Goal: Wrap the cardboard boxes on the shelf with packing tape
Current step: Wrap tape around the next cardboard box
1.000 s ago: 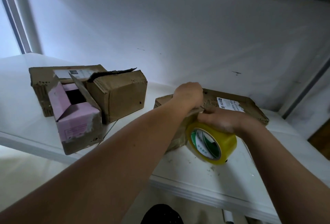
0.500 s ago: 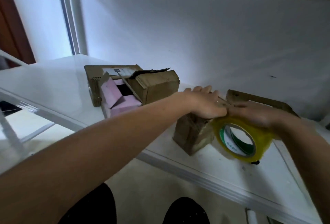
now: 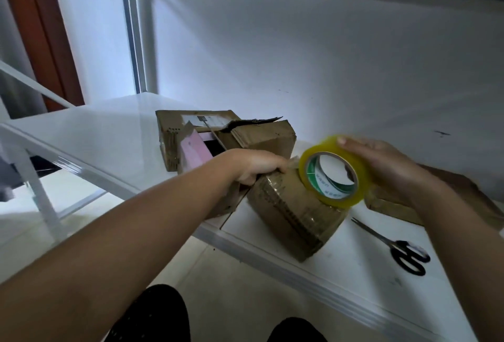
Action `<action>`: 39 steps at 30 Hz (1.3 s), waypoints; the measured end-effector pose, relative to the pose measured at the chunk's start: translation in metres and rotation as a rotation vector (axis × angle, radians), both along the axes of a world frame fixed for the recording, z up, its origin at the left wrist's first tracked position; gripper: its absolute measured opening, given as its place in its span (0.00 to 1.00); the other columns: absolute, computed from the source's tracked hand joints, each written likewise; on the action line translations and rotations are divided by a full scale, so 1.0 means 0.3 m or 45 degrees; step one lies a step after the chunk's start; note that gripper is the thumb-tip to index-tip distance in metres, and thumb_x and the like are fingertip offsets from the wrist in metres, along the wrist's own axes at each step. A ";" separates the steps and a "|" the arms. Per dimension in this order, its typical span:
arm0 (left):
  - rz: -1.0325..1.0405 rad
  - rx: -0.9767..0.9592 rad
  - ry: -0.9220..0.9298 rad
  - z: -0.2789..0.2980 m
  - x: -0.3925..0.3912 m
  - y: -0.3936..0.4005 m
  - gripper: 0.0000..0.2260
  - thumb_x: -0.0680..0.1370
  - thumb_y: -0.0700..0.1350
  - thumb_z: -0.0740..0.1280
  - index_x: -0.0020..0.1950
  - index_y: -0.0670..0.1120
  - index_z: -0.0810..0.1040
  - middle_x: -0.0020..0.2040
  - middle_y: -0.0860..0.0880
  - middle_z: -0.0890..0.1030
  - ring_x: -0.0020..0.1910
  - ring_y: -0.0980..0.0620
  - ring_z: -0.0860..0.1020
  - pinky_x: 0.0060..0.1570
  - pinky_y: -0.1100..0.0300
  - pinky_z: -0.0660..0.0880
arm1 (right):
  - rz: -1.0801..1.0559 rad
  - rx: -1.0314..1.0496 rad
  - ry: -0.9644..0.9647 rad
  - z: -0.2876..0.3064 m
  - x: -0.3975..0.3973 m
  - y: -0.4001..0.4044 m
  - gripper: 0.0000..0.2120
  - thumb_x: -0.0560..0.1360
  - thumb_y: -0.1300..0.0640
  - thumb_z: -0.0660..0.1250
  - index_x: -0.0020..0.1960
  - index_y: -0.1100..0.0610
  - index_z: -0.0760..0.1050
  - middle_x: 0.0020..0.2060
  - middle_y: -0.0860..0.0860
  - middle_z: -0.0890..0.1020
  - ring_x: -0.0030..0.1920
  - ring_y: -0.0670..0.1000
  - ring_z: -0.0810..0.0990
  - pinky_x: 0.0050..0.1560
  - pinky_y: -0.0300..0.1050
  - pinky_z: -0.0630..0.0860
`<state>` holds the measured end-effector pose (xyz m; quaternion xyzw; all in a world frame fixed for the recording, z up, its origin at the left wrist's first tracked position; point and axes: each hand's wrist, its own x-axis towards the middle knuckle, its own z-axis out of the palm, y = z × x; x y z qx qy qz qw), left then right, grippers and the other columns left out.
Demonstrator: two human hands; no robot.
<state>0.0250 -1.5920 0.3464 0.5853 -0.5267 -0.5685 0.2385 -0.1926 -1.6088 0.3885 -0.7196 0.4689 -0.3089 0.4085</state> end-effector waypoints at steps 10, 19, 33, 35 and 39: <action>0.117 -0.149 -0.392 -0.041 -0.032 -0.119 0.18 0.83 0.49 0.58 0.67 0.39 0.72 0.67 0.40 0.73 0.61 0.42 0.74 0.54 0.54 0.72 | -0.023 -0.068 -0.126 -0.064 0.113 -0.009 0.27 0.60 0.32 0.65 0.37 0.57 0.78 0.27 0.53 0.82 0.27 0.48 0.80 0.31 0.38 0.76; 0.097 -0.337 -0.736 -0.138 -0.023 -0.159 0.15 0.84 0.41 0.53 0.62 0.37 0.76 0.63 0.37 0.75 0.59 0.41 0.73 0.60 0.53 0.69 | 0.044 0.041 -0.056 -0.068 0.132 -0.028 0.27 0.67 0.33 0.59 0.40 0.57 0.78 0.28 0.50 0.82 0.29 0.47 0.81 0.33 0.35 0.76; 0.184 -0.145 -0.590 -0.092 -0.055 -0.147 0.34 0.80 0.62 0.54 0.75 0.37 0.61 0.76 0.38 0.60 0.73 0.39 0.61 0.70 0.49 0.58 | 0.043 0.584 0.922 0.001 -0.096 0.024 0.26 0.69 0.33 0.62 0.52 0.54 0.80 0.44 0.54 0.84 0.44 0.53 0.83 0.38 0.43 0.80; 0.170 -0.144 -0.629 -0.094 -0.059 -0.136 0.34 0.81 0.62 0.51 0.74 0.36 0.61 0.75 0.37 0.61 0.72 0.39 0.62 0.71 0.49 0.58 | 0.040 0.579 0.962 -0.035 -0.087 0.033 0.26 0.73 0.34 0.59 0.58 0.53 0.77 0.53 0.56 0.82 0.52 0.56 0.81 0.47 0.45 0.79; 0.126 -0.372 -1.011 -0.104 -0.086 -0.123 0.29 0.82 0.60 0.48 0.68 0.40 0.71 0.66 0.39 0.73 0.63 0.41 0.72 0.59 0.51 0.68 | -0.033 0.491 0.963 -0.049 -0.085 0.044 0.22 0.73 0.33 0.59 0.54 0.50 0.77 0.47 0.52 0.81 0.44 0.50 0.81 0.32 0.36 0.76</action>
